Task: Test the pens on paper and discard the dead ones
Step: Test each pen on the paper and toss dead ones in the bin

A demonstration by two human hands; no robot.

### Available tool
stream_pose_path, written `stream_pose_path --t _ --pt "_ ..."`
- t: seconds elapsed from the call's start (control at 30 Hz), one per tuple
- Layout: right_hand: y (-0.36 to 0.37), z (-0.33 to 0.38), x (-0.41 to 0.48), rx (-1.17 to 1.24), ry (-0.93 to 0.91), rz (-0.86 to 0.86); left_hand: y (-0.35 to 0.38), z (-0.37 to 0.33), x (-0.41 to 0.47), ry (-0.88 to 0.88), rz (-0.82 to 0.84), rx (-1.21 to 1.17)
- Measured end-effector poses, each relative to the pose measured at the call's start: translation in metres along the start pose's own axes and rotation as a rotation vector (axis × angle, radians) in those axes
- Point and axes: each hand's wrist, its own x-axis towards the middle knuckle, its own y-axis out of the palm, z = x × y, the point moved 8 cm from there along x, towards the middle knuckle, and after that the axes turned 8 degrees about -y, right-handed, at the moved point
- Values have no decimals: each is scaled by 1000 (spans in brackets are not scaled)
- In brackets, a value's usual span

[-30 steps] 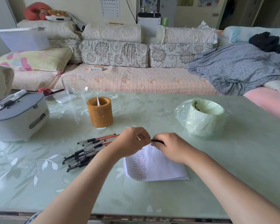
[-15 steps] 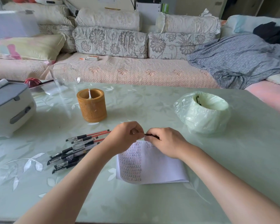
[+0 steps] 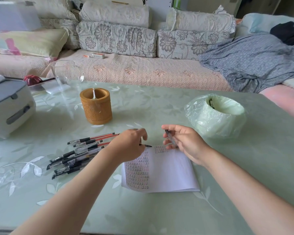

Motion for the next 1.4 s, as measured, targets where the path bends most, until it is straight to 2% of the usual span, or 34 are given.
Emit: stream_pose_path --t 0.2,0.4,0.53,0.67,0.83,1.13,1.4 --pt "6 -4 -2 -21 -15 -18 11 -10 -3 78 10 82" --pt "9 -19 -8 -267 27 -2 11 -4 1 38 75 17" --pt "10 -23 -7 -417 2 -7 12 -2 0 40 43 37" --pt "10 -24 -5 -417 -15 -15 8 -8 3 65 -10 -61" --pt "12 -26 -3 -431 -96 50 15 -11 9 24 14 -184" --pt "22 -21 -1 -492 -221 132 21 -6 15 -29 35 -221" --pt "21 -26 1 -569 -208 145 24 -5 15 -54 13 -249"
